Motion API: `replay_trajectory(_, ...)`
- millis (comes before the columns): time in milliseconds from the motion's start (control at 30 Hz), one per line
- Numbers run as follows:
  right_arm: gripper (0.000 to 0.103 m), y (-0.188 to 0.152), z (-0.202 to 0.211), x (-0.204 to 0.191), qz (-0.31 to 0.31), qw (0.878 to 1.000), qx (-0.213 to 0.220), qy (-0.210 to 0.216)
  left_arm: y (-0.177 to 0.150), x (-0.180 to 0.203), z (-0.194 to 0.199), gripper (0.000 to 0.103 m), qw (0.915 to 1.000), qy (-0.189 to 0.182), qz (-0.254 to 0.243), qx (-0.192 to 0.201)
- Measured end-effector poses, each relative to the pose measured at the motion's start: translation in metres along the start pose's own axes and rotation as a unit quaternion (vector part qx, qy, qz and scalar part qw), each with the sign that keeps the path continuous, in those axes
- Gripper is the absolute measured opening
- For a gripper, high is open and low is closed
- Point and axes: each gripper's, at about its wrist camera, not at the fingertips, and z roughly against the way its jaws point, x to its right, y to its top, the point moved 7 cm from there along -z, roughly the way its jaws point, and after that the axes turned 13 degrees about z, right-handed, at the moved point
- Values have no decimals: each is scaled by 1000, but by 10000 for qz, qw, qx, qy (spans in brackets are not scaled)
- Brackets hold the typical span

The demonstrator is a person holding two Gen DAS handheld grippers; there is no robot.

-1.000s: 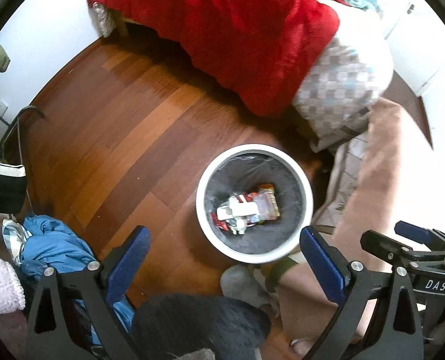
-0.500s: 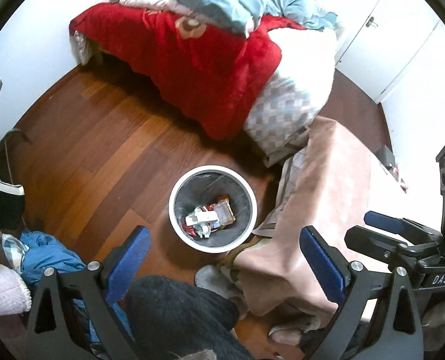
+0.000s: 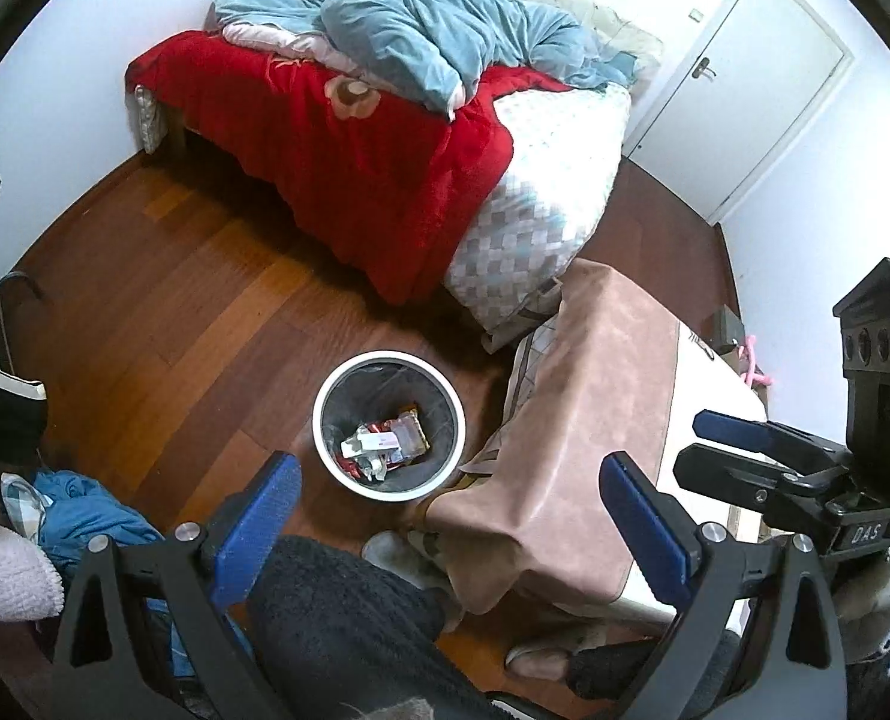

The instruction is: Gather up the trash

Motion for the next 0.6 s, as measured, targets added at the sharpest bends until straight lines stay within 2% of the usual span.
replay_trajectory(600,103,0,7,-2,43,10000,-47,-64,-9,6,6,103,10000,-38,0,52)
